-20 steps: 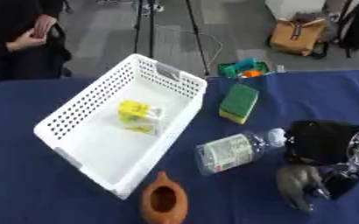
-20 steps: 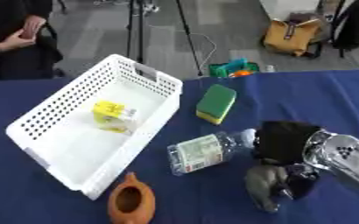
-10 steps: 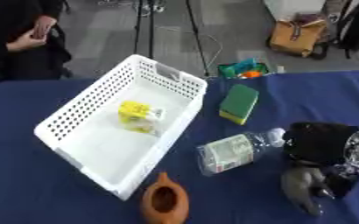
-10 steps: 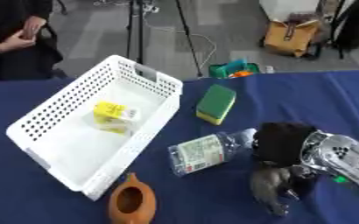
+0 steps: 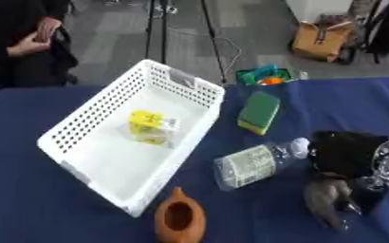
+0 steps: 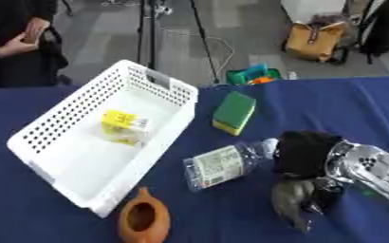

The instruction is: Pick up objects on the table and place them in the box.

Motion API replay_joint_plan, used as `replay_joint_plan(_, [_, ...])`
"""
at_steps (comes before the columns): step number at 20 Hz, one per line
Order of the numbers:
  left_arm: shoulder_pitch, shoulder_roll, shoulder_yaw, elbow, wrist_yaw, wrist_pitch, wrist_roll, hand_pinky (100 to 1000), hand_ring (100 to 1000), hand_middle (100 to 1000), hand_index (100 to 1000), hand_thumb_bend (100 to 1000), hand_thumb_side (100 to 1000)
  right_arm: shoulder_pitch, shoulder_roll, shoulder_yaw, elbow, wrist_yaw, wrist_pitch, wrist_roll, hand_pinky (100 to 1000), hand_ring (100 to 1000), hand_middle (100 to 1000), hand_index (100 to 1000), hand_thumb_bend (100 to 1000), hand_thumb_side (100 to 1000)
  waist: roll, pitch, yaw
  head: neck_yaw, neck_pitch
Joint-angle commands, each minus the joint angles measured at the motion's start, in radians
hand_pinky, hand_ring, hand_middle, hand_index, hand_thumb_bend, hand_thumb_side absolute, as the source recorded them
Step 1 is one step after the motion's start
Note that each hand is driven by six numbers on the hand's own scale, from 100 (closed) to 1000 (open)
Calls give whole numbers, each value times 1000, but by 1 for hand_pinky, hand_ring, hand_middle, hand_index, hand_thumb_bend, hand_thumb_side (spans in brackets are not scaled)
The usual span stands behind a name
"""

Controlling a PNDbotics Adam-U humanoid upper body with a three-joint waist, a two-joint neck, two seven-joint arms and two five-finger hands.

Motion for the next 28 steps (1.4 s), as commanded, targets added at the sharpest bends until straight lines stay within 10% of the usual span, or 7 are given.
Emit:
replay_joint_plan(1, [-12,16,10,-12,-4,3,3,582,665,740,788,100,922,-5,-10,-4,1,-16,13,-20,1000,879,463,528,303,442,1,-19,-1,-2,-6])
replay_joint_plan(28, [-12,25,9,-12,-5,6,2,583,666,742,789,100,922,-33,-63,-17,-167,-110,81,-2,997,856,411,425,134,457,-7,-43,-12,4,-6])
